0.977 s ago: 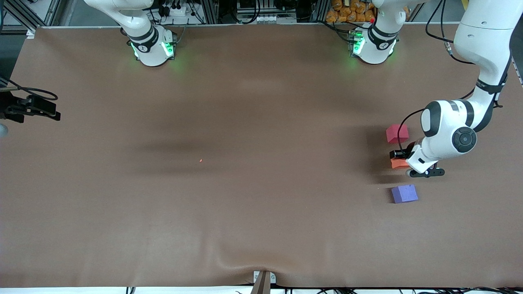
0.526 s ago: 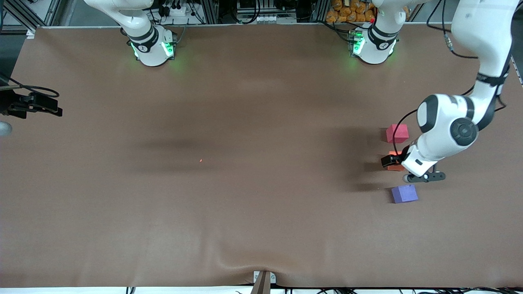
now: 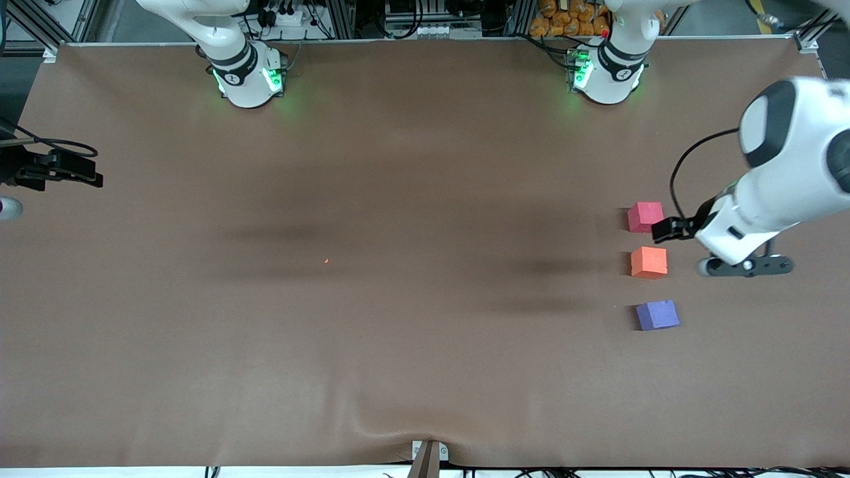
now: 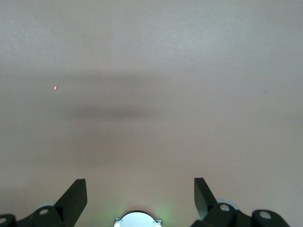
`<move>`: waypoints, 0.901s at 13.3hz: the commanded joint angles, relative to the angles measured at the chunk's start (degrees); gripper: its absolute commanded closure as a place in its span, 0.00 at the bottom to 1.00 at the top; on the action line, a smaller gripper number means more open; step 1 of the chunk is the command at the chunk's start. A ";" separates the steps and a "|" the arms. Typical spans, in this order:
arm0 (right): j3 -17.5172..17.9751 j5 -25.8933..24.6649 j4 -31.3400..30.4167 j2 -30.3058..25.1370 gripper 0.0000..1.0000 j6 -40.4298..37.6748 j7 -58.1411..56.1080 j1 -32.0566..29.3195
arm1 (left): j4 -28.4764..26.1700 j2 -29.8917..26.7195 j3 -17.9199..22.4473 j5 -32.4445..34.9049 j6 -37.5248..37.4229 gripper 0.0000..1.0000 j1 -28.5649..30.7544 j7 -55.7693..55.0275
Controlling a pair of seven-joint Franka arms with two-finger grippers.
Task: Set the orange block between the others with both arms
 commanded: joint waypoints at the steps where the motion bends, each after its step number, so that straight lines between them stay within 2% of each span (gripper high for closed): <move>1: 0.41 -0.26 -0.34 -0.60 0.00 -0.52 -0.39 -0.66 | 4.97 -2.57 -0.65 1.34 -5.73 0.00 0.25 0.11; 6: 0.41 -0.26 -0.34 -0.60 0.00 -0.70 -0.30 -0.49 | 11.66 -2.93 -1.27 1.16 -14.77 0.00 0.78 5.72; 9: 0.50 -0.26 -0.34 -0.68 0.00 -0.70 -0.21 -0.49 | 11.75 -3.81 -1.27 0.98 -18.65 0.00 0.78 7.93; 12: 0.50 -0.26 -0.34 -0.68 0.00 -0.78 -0.21 -0.49 | 11.75 -4.69 -1.01 0.81 -19.45 0.00 0.61 8.02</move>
